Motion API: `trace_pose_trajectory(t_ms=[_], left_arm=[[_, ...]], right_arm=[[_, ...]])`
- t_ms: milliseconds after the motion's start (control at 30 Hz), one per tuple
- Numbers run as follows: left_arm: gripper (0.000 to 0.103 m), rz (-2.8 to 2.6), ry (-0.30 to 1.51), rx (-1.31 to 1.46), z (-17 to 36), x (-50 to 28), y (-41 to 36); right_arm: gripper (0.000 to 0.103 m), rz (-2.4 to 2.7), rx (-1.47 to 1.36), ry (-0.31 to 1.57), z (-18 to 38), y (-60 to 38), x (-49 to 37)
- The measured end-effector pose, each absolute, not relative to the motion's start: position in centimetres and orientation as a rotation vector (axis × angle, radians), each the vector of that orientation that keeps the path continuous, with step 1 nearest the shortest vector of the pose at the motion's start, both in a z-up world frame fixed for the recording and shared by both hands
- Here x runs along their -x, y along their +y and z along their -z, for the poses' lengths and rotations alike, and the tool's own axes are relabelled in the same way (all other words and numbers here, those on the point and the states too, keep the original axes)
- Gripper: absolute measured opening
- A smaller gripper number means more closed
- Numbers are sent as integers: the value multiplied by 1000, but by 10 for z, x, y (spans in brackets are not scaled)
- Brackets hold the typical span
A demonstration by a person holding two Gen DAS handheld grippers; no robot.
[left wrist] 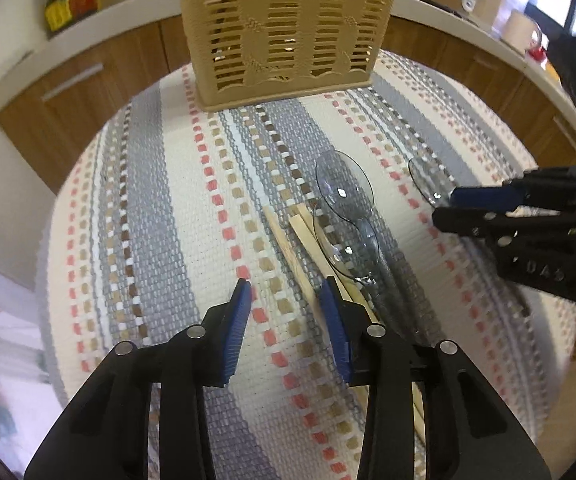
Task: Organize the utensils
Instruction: 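Grasp another wooden chopstick with the left tool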
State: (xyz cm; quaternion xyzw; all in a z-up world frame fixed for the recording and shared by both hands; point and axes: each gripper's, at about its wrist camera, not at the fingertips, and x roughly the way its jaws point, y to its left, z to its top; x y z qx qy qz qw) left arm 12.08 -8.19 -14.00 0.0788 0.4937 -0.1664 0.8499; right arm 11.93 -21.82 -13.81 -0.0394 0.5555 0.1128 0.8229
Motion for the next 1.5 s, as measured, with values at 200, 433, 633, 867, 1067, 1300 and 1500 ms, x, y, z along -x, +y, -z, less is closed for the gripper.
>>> trace_pose_trajectory(t_ms=[200,433,633,867,1067,1300,1500], left_arm=[[36,306,1017,-211,141,-117,-92],[6,349,1059,-162,136,-124,-70],[2,463,1145,-20,136,-132,-37],[8,501,1220,-30,137,-148,-41],[19,477,1269,-61,134,-165,-57],[23,469,1319,-129,134,-175,-73],[5,425,1289,-120,136,-176,-75]], right_arm=[[25,-223,96,1188,137,-217,-119],[25,-243,31,1254,137,-219,-132],[26,-235,4,1277,136,-217,-142],[26,-231,-32,1304,133,-217,-154],[26,-218,-2,1319,133,-217,-160],[27,-211,68,1352,134,-208,-167],[8,-229,88,1344,133,-188,-170]])
